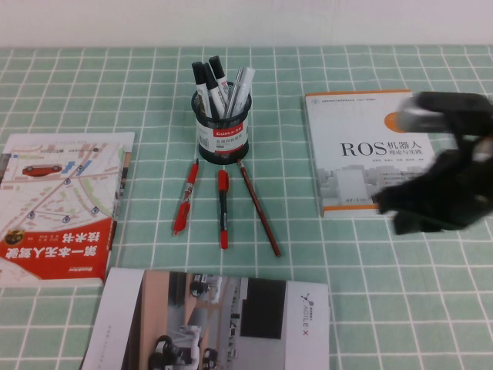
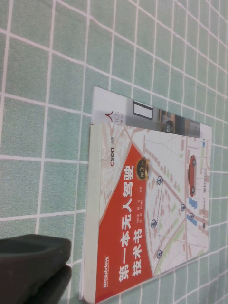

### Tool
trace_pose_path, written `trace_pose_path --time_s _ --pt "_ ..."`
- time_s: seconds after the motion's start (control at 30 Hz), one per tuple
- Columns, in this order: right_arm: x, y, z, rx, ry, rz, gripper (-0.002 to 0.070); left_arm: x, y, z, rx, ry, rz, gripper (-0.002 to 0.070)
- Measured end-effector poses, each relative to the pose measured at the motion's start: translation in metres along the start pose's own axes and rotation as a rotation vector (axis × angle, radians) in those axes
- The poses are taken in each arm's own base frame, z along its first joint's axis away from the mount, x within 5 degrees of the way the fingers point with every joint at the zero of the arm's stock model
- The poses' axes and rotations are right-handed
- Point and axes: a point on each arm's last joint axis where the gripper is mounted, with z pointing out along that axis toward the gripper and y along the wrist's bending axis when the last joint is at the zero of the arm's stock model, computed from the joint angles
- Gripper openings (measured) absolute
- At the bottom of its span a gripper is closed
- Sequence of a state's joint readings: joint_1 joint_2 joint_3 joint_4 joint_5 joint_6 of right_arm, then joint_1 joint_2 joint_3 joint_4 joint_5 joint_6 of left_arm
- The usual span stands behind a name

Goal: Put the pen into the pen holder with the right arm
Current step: Pick up the pen on the table

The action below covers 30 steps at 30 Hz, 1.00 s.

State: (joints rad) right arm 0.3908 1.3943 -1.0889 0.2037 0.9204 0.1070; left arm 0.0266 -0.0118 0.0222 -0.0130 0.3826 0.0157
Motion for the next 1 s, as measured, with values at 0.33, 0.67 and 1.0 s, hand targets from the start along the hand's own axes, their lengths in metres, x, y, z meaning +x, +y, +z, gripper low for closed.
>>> trace_pose_path --time_s 0.33,0.67,1.0 --pt "-0.068 0.066 0.059 0.016 0.108 -0.181 -0.002 0.0 0.0 0.0 0.0 0.0 0.0 -0.0004" --pt "-0.121 0.102 0.111 0.012 0.115 -0.24 0.0104 0.0 0.0 0.0 0.0 0.0 0.0 -0.0004" --pt "-0.137 0.114 0.171 0.053 0.149 -0.283 0.0235 0.0 0.0 0.0 0.0 0.0 0.0 -0.0004"
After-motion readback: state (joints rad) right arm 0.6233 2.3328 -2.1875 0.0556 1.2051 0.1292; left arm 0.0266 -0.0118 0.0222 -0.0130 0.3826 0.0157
